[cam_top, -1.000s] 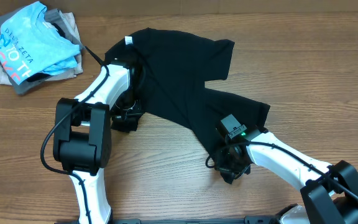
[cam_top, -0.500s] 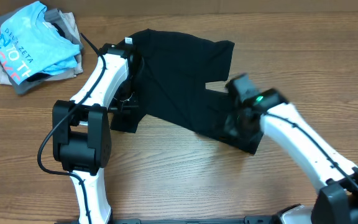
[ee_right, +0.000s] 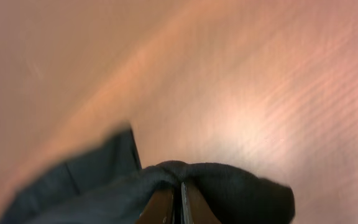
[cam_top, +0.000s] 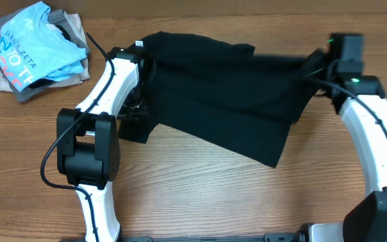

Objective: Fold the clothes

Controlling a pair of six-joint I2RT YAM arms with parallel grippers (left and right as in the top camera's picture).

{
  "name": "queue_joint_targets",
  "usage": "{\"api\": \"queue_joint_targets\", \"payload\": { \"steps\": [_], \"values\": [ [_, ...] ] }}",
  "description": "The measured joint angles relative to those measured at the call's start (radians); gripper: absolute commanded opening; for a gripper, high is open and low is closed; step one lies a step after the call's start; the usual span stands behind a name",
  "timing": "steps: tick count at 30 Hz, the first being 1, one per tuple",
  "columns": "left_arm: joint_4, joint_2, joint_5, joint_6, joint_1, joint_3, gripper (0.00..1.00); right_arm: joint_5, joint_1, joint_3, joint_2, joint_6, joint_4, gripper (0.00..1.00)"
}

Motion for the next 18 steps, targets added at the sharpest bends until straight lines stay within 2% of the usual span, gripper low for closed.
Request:
{"api": "queue_joint_targets", "payload": {
  "steps": [2,3,5,6,7,13,18],
  "values": [
    [0.001,0.0,-0.005,-0.006,0.0,0.0,0.04,0.0,-0.048,0.0,0.0,-0.006,0.101,0.07],
    [0.001,0.0,-0.006,-0.008,0.0,0.0,0.04,0.0,-0.068,0.001,0.0,-0.009,0.133,0.13],
    [0.002,0.0,-0.007,-0.008,0.0,0.0,0.04,0.001,-0.105,0.002,0.005,-0.016,0.185,0.52],
    [0.003,0.0,-0.007,-0.008,0.0,0.0,0.04,0.004,-0.119,0.004,0.01,-0.014,0.204,0.83],
    [0.004,0.0,-0.007,-0.009,0.0,0.0,0.04,0.005,-0.137,0.006,0.021,-0.016,0.219,0.99],
    [0.003,0.0,-0.007,-0.011,0.0,0.0,0.04,0.011,-0.158,0.011,0.104,-0.062,0.184,1.0],
    [0.002,-0.007,-0.006,-0.011,0.0,0.0,0.04,-0.008,-0.156,0.061,0.111,-0.084,-0.058,1.0]
  ]
}}
